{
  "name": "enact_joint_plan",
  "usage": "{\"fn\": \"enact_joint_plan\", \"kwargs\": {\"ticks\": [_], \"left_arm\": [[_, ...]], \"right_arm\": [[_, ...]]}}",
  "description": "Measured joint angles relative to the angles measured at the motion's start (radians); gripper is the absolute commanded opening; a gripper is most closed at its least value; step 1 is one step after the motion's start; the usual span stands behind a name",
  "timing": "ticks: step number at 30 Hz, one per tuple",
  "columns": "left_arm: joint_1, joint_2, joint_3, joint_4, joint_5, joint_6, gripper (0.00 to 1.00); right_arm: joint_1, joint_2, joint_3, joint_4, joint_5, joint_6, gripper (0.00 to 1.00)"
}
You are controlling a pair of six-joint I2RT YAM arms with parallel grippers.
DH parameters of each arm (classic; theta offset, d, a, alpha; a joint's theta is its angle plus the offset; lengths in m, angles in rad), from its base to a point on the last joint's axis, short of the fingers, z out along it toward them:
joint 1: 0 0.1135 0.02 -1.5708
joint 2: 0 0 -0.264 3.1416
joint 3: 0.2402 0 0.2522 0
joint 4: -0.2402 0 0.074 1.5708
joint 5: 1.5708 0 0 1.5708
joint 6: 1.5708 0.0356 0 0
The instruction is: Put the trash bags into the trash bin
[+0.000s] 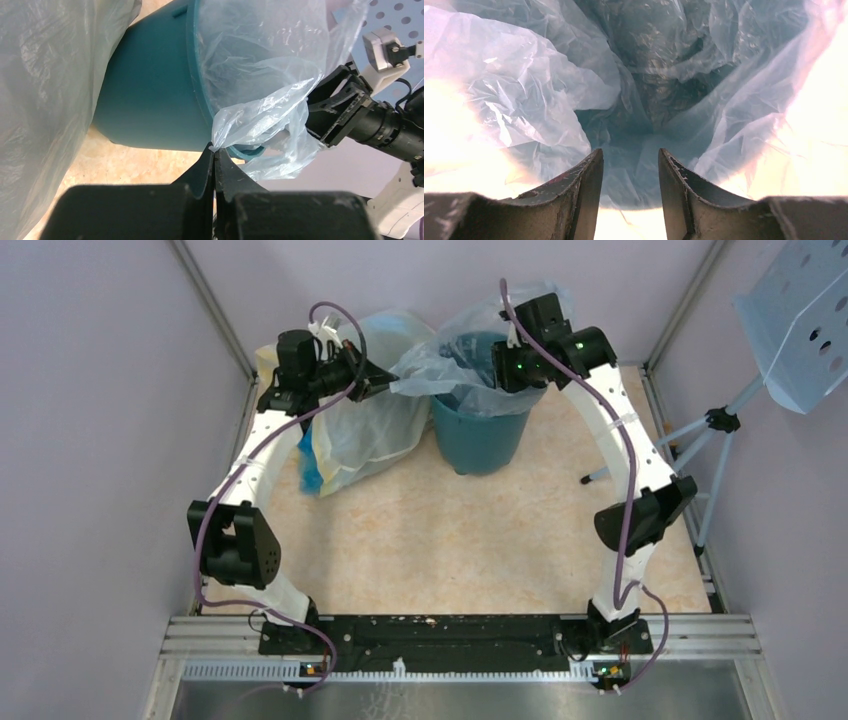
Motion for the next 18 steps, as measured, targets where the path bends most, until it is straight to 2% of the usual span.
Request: {"fn": "enact_joint_plan", "kwargs": {"ticks": [12,18], "left_arm": [[0.000,0.000,-0.004,-0.130,-0.008,0.092,0.00],[0.000,0.004,-0.004,-0.199,-0.023,0.154,0.00]], "right_arm": [[-0.032,-0.148,-0.138,0.072,-0.025,0.056,0.47],[-0.034,-0.286,-0.378,0.149,-0.039,0.089,0.47]]}}
